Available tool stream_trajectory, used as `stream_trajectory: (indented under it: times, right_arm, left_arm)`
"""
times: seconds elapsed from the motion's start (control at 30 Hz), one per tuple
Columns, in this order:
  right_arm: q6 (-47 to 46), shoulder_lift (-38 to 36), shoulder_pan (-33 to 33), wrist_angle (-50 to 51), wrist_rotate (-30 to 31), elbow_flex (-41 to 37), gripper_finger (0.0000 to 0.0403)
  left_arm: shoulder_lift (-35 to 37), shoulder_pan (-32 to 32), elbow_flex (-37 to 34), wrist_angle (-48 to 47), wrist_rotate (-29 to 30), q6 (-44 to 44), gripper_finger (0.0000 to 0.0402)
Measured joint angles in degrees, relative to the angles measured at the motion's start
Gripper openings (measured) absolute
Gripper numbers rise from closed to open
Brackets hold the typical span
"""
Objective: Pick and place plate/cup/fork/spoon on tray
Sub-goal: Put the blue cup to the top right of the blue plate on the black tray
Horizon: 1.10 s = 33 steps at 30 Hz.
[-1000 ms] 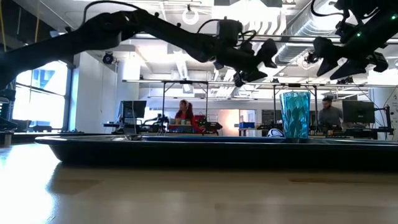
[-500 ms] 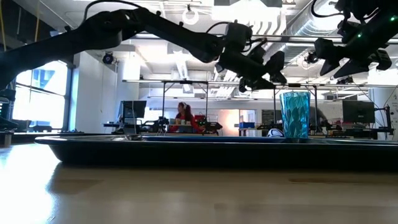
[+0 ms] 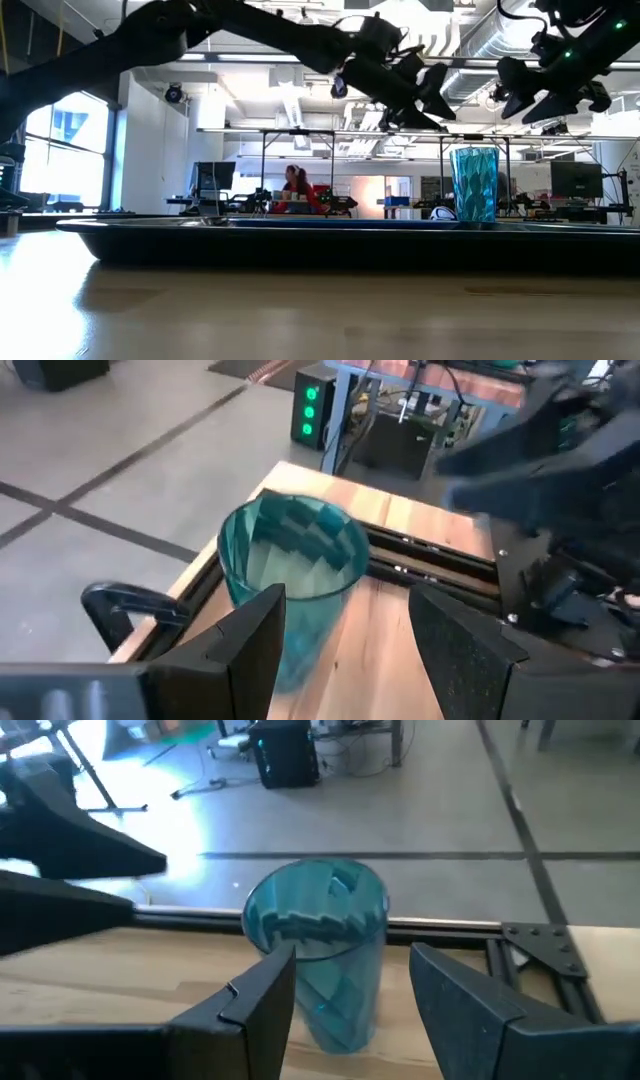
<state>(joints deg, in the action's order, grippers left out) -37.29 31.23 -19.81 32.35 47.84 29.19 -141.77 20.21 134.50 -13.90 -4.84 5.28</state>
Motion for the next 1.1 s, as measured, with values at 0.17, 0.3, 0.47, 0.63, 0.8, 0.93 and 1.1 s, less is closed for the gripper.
stream_trajectory:
  times: [0.17,0.3,0.47,0.63,0.8,0.93,1.1]
  right_arm:
    - [1.5,2.9,-6.8,-2.3,-5.3,0.0,0.019]
    - [2.9,4.9,-12.1,-4.0,-7.5,0.0,0.019]
    - [7.5,8.0,-18.1,-5.2,-11.4,3.2,0.019]
    - [12.0,13.9,-22.9,-3.0,-15.1,10.7,0.019]
    - [14.1,21.6,-26.7,0.5,-22.1,16.5,0.019]
    - [14.6,27.4,-28.6,3.4,-25.8,18.7,0.019]
    - [14.9,31.5,-30.4,4.5,-27.4,19.2,0.019]
  left_arm:
    - [2.3,0.2,0.0,-6.2,0.5,-2.7,0.0196]
    - [3.0,0.3,-0.2,-12.4,1.0,-4.6,0.0181]
    - [3.0,-0.6,-1.1,-16.2,1.0,-5.0,0.0165]
    - [3.0,-1.7,-1.1,-17.9,1.0,-6.2,0.0158]
    - [4.1,-2.4,-1.1,-18.0,1.2,-7.0,0.0158]
    - [4.2,-3.2,-1.1,-18.0,4.0,-8.3,0.0158]
    - [4.2,-4.5,-1.1,-17.9,4.7,-10.2,0.0158]
